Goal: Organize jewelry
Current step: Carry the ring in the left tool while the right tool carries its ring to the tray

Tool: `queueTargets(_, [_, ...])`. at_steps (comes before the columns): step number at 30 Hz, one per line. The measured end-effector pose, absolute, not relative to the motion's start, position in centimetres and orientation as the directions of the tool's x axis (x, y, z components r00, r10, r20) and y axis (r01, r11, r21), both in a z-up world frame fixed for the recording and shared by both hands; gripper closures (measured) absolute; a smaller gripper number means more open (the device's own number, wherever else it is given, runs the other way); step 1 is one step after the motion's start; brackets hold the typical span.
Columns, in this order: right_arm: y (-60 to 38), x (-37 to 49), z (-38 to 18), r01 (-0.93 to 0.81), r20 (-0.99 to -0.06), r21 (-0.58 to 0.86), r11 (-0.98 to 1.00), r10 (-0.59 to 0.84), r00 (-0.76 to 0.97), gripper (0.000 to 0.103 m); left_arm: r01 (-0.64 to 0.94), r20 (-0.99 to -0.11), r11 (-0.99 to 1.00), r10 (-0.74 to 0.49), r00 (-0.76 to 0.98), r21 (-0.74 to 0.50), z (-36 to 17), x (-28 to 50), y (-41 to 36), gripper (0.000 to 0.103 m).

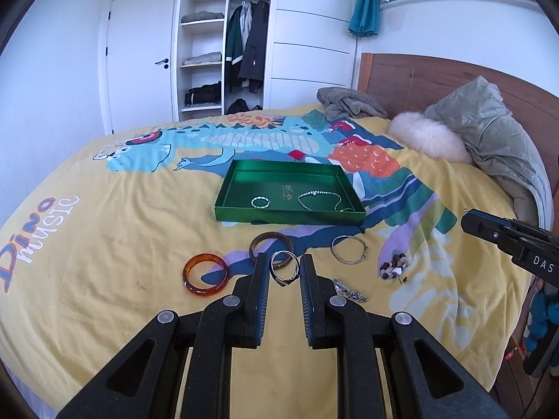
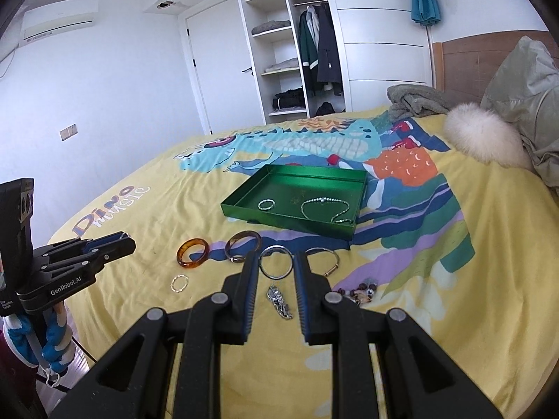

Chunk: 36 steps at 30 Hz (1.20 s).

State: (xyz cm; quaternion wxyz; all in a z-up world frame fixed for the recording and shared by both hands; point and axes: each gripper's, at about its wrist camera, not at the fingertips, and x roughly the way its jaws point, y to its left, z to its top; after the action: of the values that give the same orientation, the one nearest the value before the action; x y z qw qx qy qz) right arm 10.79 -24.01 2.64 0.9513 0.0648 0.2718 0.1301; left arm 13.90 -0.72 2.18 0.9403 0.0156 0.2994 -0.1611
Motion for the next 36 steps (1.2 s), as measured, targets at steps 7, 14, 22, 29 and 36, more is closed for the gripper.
queueTargets(7, [-24.6,12.9,5.3,-0.206,-0.478,0.17,0.964,0.264,0.838,0.084,0.323,-0.531,0.943,-0.314,0.787,-0.08,5.1,16.6,-1.3,0.086])
queueTargets(14, [-25.0,16.3,7.8,-0.202,-0.448,0.147,0.968,0.247,0.859,0.084,0.321,-0.516,0.944,-0.315,0.797,-0.08,6.7,20.3,-1.8,0.086])
queueTargets(22, [-25.7,22.3,8.9,-0.188,-0.436,0.132,0.973,0.227,0.871,0.084,0.292,-0.54,0.951,-0.297,0.788,-0.097,6.2,26.5,-2.3,0.086])
queueTargets(29, [-25.2,28.8,4.6,-0.187,-0.501,0.14,0.972,0.232,0.834,0.084,0.279,-0.613,0.955,-0.282,0.738,-0.103,2.0,33.4,-4.2,0.086])
queueTargets(36, [-24.5,36.3,-2.5,-0.187,-0.597,0.15,0.971,0.239,0.766,0.084,0.249,-0.705,0.964,-0.239,0.668,-0.091,-3.6,42.1,-7.2,0.086])
